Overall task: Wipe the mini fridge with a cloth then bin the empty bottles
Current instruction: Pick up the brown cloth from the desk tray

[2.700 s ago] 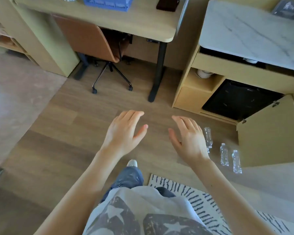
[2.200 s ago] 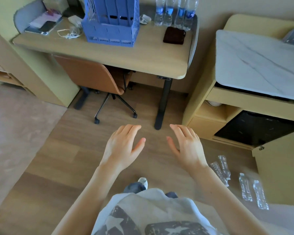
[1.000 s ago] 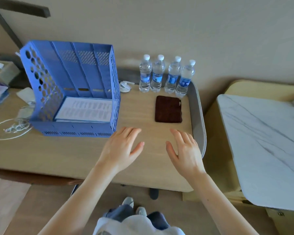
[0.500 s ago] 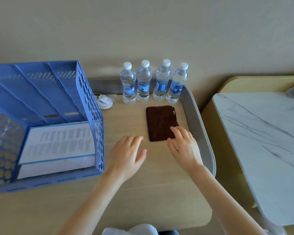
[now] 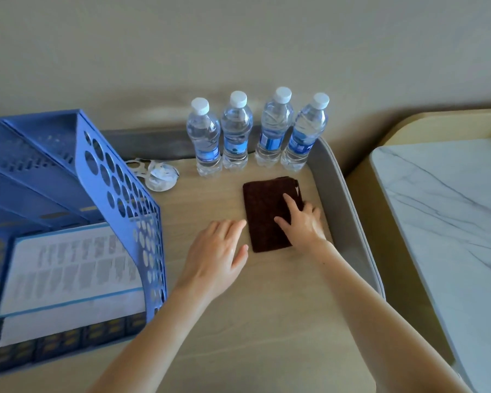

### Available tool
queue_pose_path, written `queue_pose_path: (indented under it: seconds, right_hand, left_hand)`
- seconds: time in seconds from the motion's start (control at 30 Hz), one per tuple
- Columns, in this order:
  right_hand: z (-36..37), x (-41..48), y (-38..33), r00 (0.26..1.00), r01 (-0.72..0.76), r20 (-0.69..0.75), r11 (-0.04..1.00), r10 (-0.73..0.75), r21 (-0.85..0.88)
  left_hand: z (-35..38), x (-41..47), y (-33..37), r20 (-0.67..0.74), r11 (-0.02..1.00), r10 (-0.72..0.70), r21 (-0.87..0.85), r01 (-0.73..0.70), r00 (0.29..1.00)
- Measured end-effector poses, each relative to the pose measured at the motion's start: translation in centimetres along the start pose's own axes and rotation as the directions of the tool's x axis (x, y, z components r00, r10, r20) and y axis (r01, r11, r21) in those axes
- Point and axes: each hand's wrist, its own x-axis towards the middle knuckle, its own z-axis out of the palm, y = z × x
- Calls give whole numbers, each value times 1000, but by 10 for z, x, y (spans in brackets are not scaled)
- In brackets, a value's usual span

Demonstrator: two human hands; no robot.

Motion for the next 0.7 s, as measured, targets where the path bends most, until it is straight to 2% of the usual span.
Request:
queue_pose_path:
  seconds: [0.1, 0.17, 0.23, 0.47, 0.7]
  right_hand:
    - [0, 5, -2, 1000, -12, 22, 988, 8, 155]
    - [-3, 9, 2, 999, -36, 30, 948, 28, 317]
    - [-5, 12, 6, 999, -32, 19, 916, 26, 400]
    - [0, 7, 7, 999, 7, -37, 808, 18, 589]
    - [-9, -35, 3, 978, 186, -189, 753, -83, 631]
  left_hand:
    - [8, -2, -3, 0, 1000, -12, -5, 12, 1000]
    - [12, -4, -5, -14, 1000, -21, -6, 20, 1000]
    - [15, -6, -5, -25, 1000, -23, -4, 23, 999]
    - [19, -13, -4, -56, 1000, -20, 11, 21, 998]
    - [15, -24, 1, -80, 999, -20, 24, 22, 997]
